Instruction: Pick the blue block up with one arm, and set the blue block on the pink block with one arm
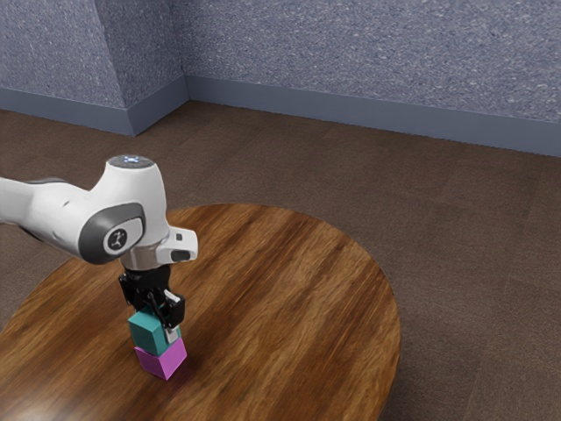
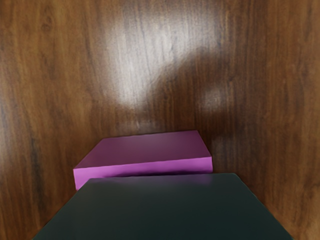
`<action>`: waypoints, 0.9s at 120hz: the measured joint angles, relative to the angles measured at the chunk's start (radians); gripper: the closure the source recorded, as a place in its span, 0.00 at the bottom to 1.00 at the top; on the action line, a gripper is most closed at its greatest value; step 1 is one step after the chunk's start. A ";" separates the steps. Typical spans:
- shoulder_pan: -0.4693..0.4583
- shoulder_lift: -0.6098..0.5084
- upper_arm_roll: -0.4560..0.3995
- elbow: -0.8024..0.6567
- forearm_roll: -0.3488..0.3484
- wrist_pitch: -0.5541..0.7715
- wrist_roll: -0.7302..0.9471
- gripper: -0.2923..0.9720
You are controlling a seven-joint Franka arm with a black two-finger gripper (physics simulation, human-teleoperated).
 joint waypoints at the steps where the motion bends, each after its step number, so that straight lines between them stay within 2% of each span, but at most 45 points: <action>1: 0.000 0.001 0.000 0.000 0.000 0.000 0.001 0.48; 108: -0.002 0.000 0.018 0.005 0.000 0.005 0.045 0.48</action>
